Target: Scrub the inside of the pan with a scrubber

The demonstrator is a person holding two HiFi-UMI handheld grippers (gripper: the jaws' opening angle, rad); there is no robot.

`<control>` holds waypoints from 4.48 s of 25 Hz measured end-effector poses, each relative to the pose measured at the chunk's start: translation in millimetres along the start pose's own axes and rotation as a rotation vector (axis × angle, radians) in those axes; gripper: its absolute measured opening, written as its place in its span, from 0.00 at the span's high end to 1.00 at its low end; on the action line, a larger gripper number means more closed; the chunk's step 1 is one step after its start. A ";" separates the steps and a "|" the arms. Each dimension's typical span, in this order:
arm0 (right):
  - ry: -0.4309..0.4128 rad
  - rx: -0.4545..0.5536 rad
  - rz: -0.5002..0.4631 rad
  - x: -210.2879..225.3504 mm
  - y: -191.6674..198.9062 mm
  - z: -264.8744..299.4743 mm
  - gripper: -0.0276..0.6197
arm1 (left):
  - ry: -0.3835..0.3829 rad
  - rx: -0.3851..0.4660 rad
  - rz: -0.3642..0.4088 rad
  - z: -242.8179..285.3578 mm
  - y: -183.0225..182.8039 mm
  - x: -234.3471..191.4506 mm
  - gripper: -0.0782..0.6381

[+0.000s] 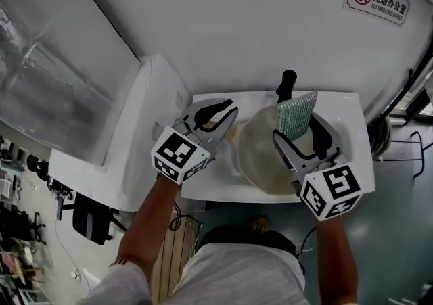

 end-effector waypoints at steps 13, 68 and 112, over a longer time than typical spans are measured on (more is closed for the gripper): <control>-0.067 -0.296 0.009 3.9 50.3 53.1 0.43 | 0.359 -0.509 0.397 41.8 93.5 -4.2 0.51; -0.006 -0.980 0.067 -1.5 172.2 102.3 0.43 | 0.562 -0.732 0.585 58.0 212.4 -10.2 0.59; -0.084 -1.142 0.008 -34.6 191.5 86.5 0.43 | 0.562 -0.744 0.573 59.0 215.4 -11.6 0.59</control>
Point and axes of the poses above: the fingertips, and each gripper's own axes: z forward along the fingers, x to its right, y out of its underside, the point moved 7 cm from there along -z, backward along the fingers, and after that the axes turned 5 degrees about -y, right-handed, at the moved point
